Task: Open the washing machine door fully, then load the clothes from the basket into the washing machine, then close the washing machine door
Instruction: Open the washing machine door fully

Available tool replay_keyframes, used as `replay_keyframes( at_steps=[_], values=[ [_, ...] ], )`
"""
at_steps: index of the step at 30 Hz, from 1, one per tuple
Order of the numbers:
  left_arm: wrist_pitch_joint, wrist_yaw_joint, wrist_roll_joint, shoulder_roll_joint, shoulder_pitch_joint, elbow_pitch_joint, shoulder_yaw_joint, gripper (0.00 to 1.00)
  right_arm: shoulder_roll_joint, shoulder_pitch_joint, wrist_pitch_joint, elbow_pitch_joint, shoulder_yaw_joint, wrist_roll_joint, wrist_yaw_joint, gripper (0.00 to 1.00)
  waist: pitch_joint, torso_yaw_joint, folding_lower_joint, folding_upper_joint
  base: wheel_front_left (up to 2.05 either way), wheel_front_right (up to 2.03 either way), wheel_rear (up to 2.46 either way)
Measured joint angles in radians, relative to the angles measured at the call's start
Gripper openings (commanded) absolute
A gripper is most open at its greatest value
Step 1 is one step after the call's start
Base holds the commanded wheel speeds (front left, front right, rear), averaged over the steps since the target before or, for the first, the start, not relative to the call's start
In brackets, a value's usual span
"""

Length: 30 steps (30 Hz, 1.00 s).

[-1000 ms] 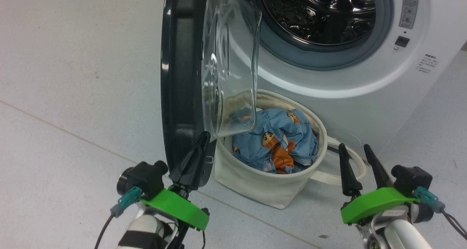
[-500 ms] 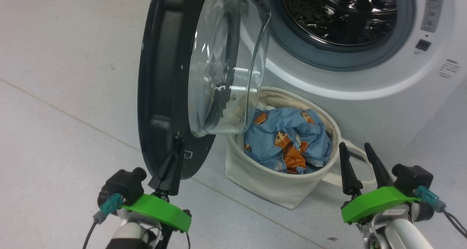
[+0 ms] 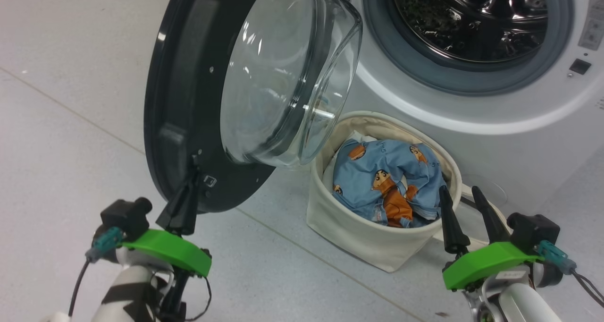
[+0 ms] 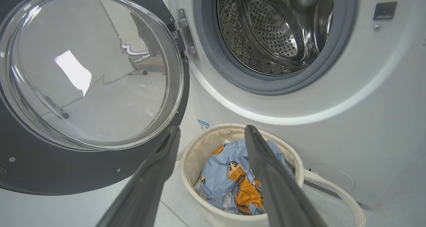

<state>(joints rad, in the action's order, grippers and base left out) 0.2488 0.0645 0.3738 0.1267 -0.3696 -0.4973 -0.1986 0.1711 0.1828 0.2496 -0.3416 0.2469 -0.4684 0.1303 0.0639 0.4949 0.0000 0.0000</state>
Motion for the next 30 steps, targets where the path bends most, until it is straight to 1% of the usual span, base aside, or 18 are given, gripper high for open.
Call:
replay_keyframes(
  at_steps=[5,9,19,22,25,30],
  values=[
    [0.000,0.015,-0.005,0.002,-0.047,-0.065,0.027,0.00,0.012,0.004,0.000,-0.004,0.015,0.000,0.000,1.00,0.009,0.008,0.0000,0.0000,0.00,0.00,0.00],
    [0.000,0.016,-0.012,0.004,-0.081,-0.103,0.065,0.00,0.029,0.024,0.000,-0.013,0.031,-0.004,0.000,1.00,0.029,0.011,0.0000,0.0000,0.00,0.00,0.00],
    [0.000,0.041,-0.058,0.010,-0.188,-0.224,0.132,0.00,0.040,0.065,0.000,-0.025,0.058,-0.017,0.000,1.00,0.061,0.012,0.0001,0.0000,0.00,0.00,0.00],
    [0.000,0.037,-0.083,0.017,-0.218,-0.268,0.150,0.00,0.044,0.064,0.000,-0.026,0.055,-0.017,0.000,1.00,0.062,0.008,0.0000,0.0000,0.00,0.00,0.00],
    [0.000,0.029,-0.092,0.021,-0.240,-0.299,0.162,0.00,0.045,0.064,0.000,-0.026,0.049,-0.017,0.000,1.00,0.063,0.006,0.0000,0.0001,0.00,0.00,0.00],
    [0.000,0.026,-0.100,0.027,-0.274,-0.349,0.207,0.00,0.048,0.064,0.000,-0.025,0.042,-0.017,0.000,1.00,0.072,-0.008,0.0000,0.0001,0.00,0.00,0.00]
  ],
)
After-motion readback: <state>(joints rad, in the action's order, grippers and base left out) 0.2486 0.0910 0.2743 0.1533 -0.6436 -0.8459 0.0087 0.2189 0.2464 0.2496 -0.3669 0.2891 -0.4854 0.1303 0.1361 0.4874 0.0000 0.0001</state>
